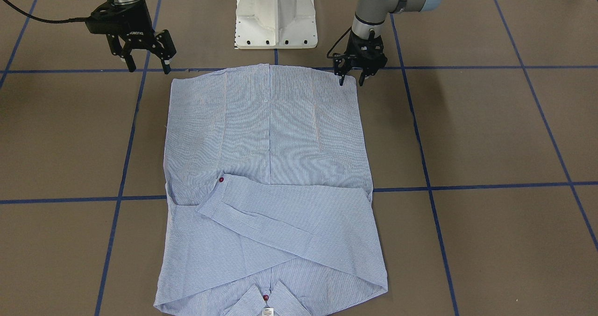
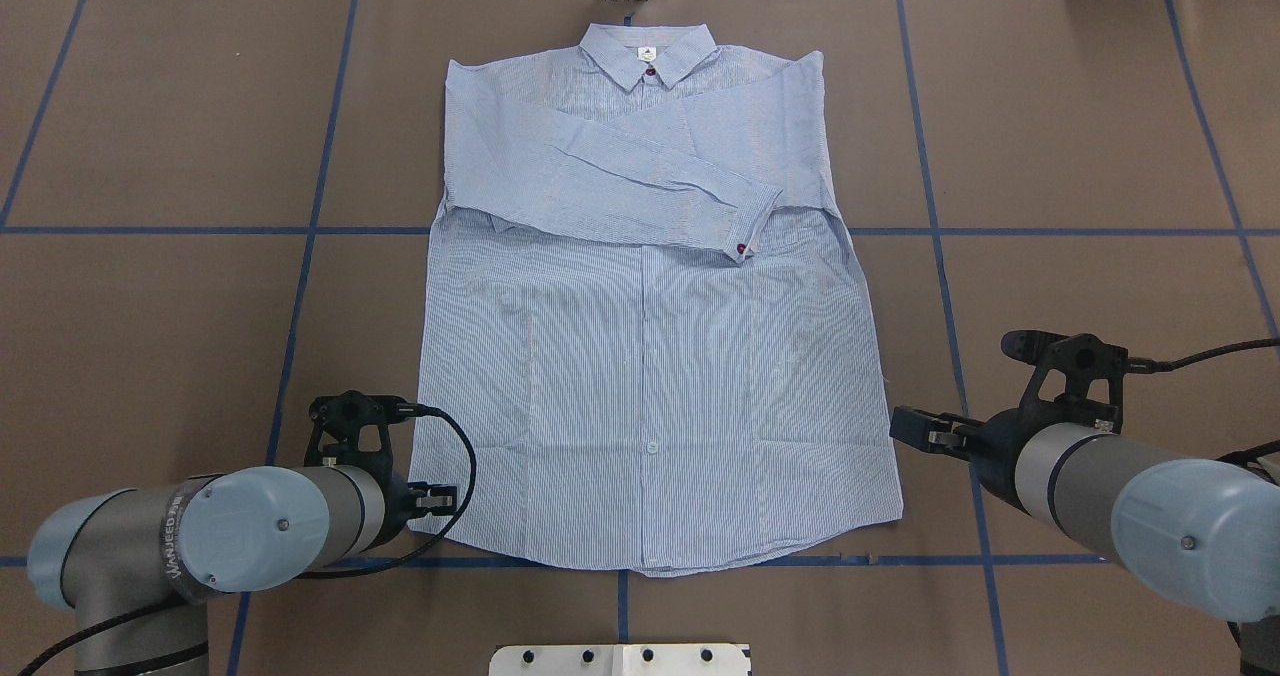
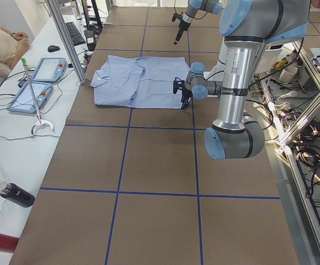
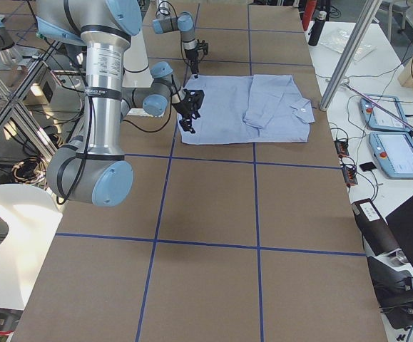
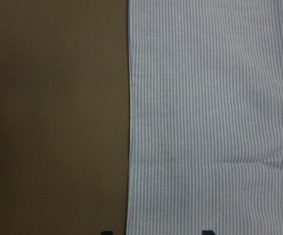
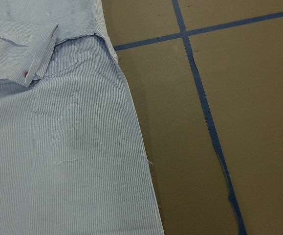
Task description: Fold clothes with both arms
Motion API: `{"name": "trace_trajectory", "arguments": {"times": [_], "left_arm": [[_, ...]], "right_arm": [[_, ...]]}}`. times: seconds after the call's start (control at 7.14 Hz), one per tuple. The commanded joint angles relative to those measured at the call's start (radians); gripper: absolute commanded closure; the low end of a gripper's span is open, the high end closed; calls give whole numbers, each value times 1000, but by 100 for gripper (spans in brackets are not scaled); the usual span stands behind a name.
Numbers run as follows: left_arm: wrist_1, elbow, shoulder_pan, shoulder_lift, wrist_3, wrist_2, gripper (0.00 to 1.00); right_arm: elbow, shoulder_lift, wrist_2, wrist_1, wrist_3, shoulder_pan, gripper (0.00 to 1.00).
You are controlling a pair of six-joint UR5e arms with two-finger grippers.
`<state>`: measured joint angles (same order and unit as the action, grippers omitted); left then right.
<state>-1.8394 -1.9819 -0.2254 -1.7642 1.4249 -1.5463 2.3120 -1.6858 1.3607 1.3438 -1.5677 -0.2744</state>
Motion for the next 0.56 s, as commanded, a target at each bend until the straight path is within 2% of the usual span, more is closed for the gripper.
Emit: {"name": "trace_trajectory", "arguments": {"times": [0.0,0.42], "left_arm": [[-1,2,6,2,-1,0,41],[-1,0,15,0,0,0,45]], "right_arm": [[0,0,0,1,0,0,0],[-6,0,-2,0,0,0,0]]}}
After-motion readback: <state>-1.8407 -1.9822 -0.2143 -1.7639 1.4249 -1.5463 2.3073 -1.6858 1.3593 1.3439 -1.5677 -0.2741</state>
